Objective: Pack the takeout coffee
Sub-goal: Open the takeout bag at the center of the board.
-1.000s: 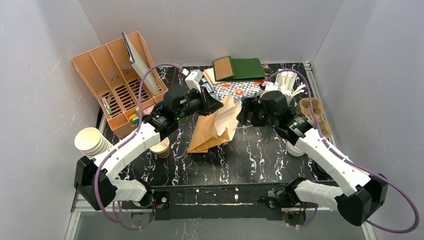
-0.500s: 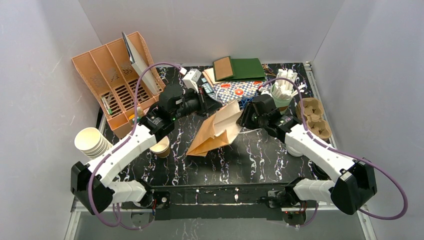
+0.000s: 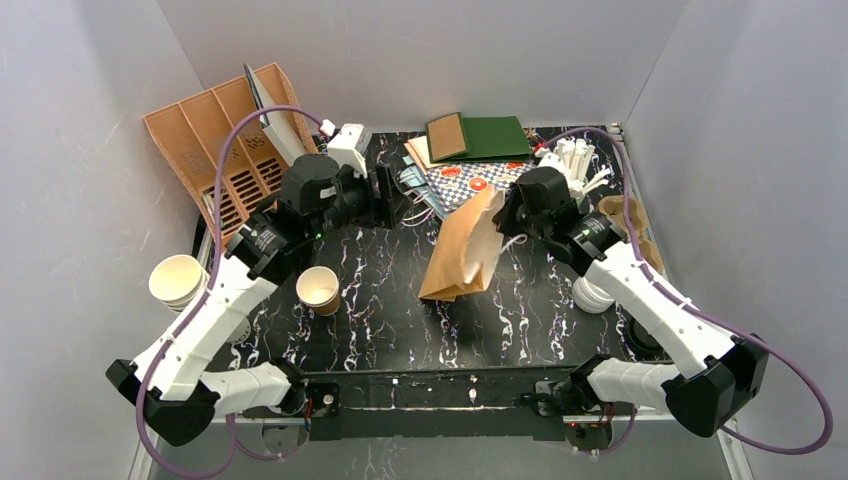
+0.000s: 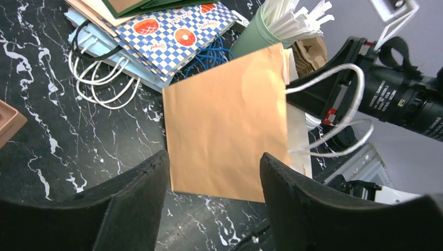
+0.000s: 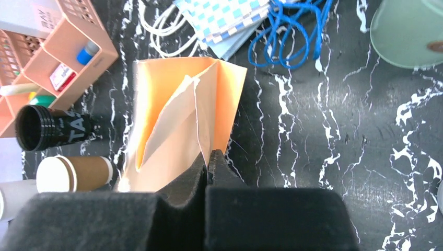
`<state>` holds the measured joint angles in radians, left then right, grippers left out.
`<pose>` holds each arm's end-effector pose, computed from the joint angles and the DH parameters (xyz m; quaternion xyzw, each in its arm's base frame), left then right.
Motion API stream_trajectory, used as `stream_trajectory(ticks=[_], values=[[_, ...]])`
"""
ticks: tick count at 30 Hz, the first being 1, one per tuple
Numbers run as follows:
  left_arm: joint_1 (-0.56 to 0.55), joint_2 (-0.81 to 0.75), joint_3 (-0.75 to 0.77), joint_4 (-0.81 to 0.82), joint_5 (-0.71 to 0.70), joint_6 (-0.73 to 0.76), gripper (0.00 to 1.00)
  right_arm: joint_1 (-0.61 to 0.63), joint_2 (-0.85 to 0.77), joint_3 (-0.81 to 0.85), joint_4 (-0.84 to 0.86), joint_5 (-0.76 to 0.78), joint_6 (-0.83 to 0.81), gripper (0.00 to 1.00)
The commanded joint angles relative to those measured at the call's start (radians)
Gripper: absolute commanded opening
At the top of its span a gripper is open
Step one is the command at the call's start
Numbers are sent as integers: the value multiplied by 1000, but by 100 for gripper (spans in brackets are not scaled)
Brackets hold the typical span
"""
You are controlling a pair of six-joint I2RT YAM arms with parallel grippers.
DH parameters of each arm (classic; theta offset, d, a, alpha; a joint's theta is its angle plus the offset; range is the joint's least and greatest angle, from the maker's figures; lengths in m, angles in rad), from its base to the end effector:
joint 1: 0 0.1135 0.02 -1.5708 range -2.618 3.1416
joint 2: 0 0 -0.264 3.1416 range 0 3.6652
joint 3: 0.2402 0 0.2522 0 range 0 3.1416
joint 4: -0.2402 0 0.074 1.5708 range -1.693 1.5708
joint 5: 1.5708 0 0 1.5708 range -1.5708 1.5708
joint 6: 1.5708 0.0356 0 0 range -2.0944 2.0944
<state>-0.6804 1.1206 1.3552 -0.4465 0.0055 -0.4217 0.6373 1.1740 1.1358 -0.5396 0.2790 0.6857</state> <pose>0.1838 -0.1490 0.4434 0.1021 0.7712 -0.3308 0.5342 0.2113 0.1443 0.3485 0.0873 0.8689 0.1933 0.4473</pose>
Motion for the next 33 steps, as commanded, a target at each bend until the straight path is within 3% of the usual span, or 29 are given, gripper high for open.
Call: stream_trajectory(ticks=[1,4,9,17,20,21,24,33], values=[[-5,55,153,-233,61,35,64,8,35,132,-71,18,-38,1],[-25,75,216,-233,150,-16,64,17,78,189,-110,16,-18,1],[-157,52,190,-102,157,-107,58,37,76,180,-54,-7,9,1],[-340,23,88,187,181,-206,26,46,84,182,-36,7,20,1],[-386,99,93,180,129,-205,9,51,77,180,-31,9,24,1],[-388,115,90,174,96,-203,7,51,75,178,-30,8,26,1],[-391,163,99,148,-27,-197,8,52,66,171,-25,9,28,1],[-393,307,232,-67,-367,-139,27,53,52,153,-17,11,32,1]])
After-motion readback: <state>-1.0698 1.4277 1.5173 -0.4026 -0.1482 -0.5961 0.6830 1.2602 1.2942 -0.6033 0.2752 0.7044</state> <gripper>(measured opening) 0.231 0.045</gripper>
